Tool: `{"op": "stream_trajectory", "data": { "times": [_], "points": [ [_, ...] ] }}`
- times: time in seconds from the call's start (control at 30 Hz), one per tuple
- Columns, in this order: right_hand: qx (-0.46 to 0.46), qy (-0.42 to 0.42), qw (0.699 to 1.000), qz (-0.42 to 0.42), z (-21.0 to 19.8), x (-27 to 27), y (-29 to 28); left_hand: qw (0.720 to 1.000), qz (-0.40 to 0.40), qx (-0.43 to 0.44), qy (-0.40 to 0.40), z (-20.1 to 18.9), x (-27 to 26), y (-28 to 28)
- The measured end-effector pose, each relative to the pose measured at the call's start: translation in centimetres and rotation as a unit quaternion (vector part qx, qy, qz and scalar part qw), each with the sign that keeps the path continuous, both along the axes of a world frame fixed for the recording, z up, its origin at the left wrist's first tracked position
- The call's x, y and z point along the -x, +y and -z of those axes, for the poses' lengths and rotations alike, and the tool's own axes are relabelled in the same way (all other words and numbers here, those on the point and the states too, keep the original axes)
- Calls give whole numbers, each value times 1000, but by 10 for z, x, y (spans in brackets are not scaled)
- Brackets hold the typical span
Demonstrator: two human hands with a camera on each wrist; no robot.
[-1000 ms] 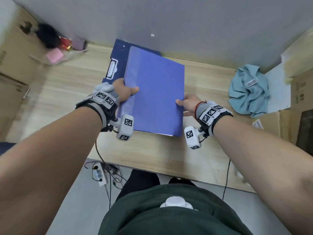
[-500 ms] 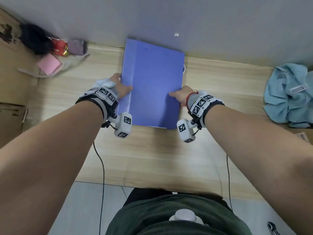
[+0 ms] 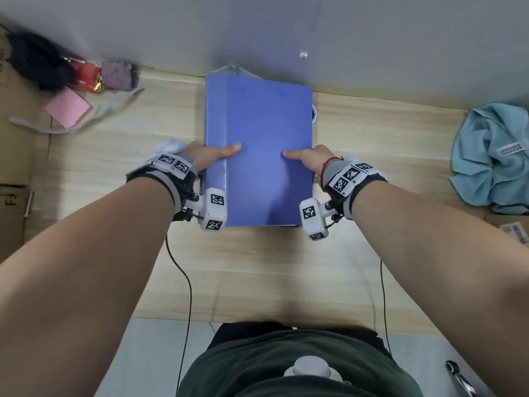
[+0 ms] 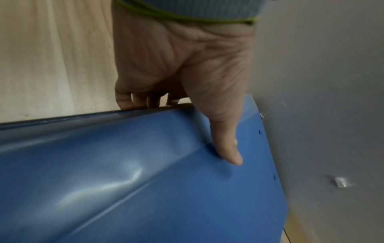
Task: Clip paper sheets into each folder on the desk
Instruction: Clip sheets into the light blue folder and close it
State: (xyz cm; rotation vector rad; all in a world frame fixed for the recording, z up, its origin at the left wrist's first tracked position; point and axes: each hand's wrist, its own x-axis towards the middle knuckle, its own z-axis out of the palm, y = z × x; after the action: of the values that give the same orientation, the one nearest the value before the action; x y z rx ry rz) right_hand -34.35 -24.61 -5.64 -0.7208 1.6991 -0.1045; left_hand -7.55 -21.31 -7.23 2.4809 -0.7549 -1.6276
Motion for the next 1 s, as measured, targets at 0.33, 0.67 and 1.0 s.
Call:
{"op": "stream_trajectory", "data": {
  "times": [0.33,0.67,1.0],
  "points": [
    [68,-170,982,37,-8,14,32,995,-57,-13,80,-13,12,35],
    [238,-254,937,32,-67,28,27,934,-167,234,211,-93,23,30],
    [307,-188,933,-28,-75,46,31,942,-26,328,72,-113,36,43]
  ]
}}
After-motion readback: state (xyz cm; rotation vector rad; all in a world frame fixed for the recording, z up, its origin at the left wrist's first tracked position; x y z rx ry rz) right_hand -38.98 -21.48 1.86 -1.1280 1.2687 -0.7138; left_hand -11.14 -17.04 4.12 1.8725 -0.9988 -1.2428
